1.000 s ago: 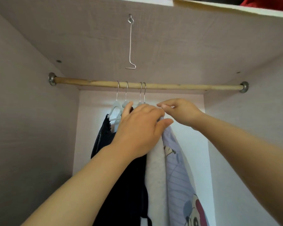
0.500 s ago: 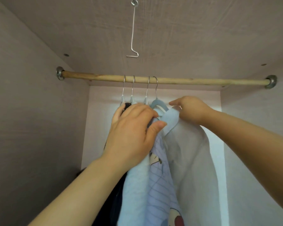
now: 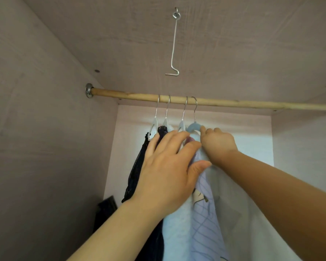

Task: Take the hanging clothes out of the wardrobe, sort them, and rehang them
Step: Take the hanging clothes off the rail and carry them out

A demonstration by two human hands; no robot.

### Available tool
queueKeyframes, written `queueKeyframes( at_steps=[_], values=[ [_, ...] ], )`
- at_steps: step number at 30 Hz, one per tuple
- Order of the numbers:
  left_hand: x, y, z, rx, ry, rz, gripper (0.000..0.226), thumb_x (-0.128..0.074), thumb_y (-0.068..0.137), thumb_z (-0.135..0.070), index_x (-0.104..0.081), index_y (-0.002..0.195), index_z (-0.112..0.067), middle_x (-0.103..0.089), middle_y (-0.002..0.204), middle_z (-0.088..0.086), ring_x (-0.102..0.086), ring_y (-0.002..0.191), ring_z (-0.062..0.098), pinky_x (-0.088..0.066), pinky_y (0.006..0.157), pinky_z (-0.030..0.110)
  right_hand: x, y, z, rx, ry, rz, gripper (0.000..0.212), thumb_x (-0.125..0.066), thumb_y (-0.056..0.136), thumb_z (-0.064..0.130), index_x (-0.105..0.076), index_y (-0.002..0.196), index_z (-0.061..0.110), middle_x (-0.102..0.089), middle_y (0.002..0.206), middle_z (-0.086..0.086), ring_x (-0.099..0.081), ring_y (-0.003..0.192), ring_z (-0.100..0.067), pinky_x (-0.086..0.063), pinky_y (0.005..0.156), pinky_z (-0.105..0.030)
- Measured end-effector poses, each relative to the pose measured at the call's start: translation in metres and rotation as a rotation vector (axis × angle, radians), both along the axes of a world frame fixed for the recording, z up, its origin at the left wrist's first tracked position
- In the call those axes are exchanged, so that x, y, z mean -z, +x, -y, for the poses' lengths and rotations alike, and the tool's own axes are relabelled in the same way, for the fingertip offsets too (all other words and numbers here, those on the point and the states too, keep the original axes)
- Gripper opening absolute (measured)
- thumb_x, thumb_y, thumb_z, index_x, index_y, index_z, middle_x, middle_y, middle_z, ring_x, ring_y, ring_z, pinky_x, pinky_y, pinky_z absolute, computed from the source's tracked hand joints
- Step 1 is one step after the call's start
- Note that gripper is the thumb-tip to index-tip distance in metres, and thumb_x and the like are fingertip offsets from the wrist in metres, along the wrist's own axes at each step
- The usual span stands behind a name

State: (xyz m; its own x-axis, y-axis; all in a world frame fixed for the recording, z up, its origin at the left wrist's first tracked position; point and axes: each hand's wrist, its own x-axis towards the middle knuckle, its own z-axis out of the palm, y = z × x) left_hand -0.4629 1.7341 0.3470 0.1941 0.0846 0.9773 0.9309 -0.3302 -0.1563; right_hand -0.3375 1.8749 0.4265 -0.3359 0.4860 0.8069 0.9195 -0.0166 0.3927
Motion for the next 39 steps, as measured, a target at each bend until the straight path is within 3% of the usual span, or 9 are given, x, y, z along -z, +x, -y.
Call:
queueKeyframes(
  at_steps=[7, 15, 21, 26, 28, 33, 36, 39],
  values=[
    [0.001, -0.003, 0.000, -0.037, -0.043, -0.013, 0.067, -0.010, 0.094, -0.059, -0.062, 0.115, -0.023, -0.057, 0.124, -0.003, -0.048, 0.121, 0.021, -0.014, 0.106, 0.035, -0.012, 0.046, 0.004, 0.036, 0.049, 0.014, 0.049, -0.047, 0.088, 0.000, -0.031, 0.133, 0.008, -0.054, 0.113, -0.007, -0.051, 0.107, -0.027, -0.037, 0.062, -0.033],
    [0.002, 0.004, -0.004, -0.050, -0.058, -0.013, 0.059, -0.020, 0.094, -0.058, -0.063, 0.112, -0.021, -0.057, 0.122, 0.000, -0.049, 0.120, 0.024, -0.024, 0.107, 0.040, -0.034, 0.103, 0.039, 0.015, 0.137, -0.087, 0.058, -0.044, 0.091, 0.006, -0.023, 0.144, 0.013, -0.053, 0.119, -0.008, -0.049, 0.111, -0.029, -0.046, 0.070, -0.032],
    [0.004, 0.032, 0.004, -0.077, -0.060, 0.014, 0.052, -0.037, 0.086, -0.049, -0.066, 0.109, -0.013, -0.061, 0.117, 0.008, -0.052, 0.116, 0.031, -0.037, 0.099, 0.058, 0.007, 0.148, 0.094, -0.042, 0.141, -0.112, 0.058, -0.046, 0.094, 0.018, -0.022, 0.147, 0.020, -0.052, 0.117, -0.004, -0.043, 0.112, -0.026, -0.039, 0.063, -0.030],
    [0.019, 0.076, 0.017, 0.001, -0.022, -0.040, 0.052, -0.039, 0.086, -0.047, -0.063, 0.113, -0.010, -0.059, 0.121, 0.012, -0.052, 0.119, 0.033, -0.025, 0.105, 0.049, 0.054, 0.188, 0.153, -0.049, 0.079, -0.106, 0.057, -0.043, 0.097, 0.029, -0.017, 0.148, 0.031, -0.051, 0.121, 0.005, -0.041, 0.115, -0.020, -0.038, 0.060, -0.027],
    [0.027, 0.098, 0.020, 0.058, -0.024, -0.058, 0.052, -0.038, 0.087, -0.046, -0.061, 0.116, -0.010, -0.059, 0.122, 0.011, -0.052, 0.119, 0.033, -0.020, 0.105, 0.045, 0.072, 0.205, 0.175, -0.091, 0.059, -0.124, 0.058, -0.049, 0.094, 0.031, -0.024, 0.146, 0.033, -0.054, 0.118, 0.005, -0.044, 0.113, -0.020, -0.040, 0.059, -0.028],
    [0.052, 0.148, 0.017, 0.188, -0.163, -0.052, 0.065, -0.040, 0.080, -0.050, -0.052, 0.128, -0.008, -0.059, 0.123, 0.011, -0.054, 0.116, 0.030, -0.038, 0.099, 0.052, 0.110, 0.244, 0.231, -0.132, 0.091, -0.085, 0.064, -0.082, 0.063, 0.023, -0.061, 0.124, 0.019, -0.066, 0.085, -0.001, -0.062, 0.077, -0.026, -0.045, 0.039, -0.031],
    [0.068, 0.173, 0.018, 0.269, -0.228, -0.064, 0.075, -0.050, 0.075, -0.053, -0.037, 0.138, -0.015, -0.056, 0.127, 0.010, -0.053, 0.117, 0.030, -0.036, 0.097, 0.056, 0.126, 0.258, 0.269, -0.113, 0.125, -0.085, 0.067, -0.086, 0.055, 0.024, -0.065, 0.118, 0.019, -0.067, 0.080, 0.002, -0.064, 0.071, -0.023, -0.043, 0.037, -0.027],
    [0.083, 0.195, 0.031, 0.420, -0.264, -0.036, 0.081, -0.065, 0.074, -0.049, -0.030, 0.143, -0.023, -0.056, 0.126, 0.008, -0.052, 0.118, 0.027, -0.027, 0.103, 0.055, 0.143, 0.269, 0.313, -0.052, 0.123, -0.110, 0.062, -0.081, 0.061, 0.032, -0.063, 0.120, 0.024, -0.066, 0.081, 0.007, -0.059, 0.075, -0.018, -0.039, 0.041, -0.022]
  ],
)
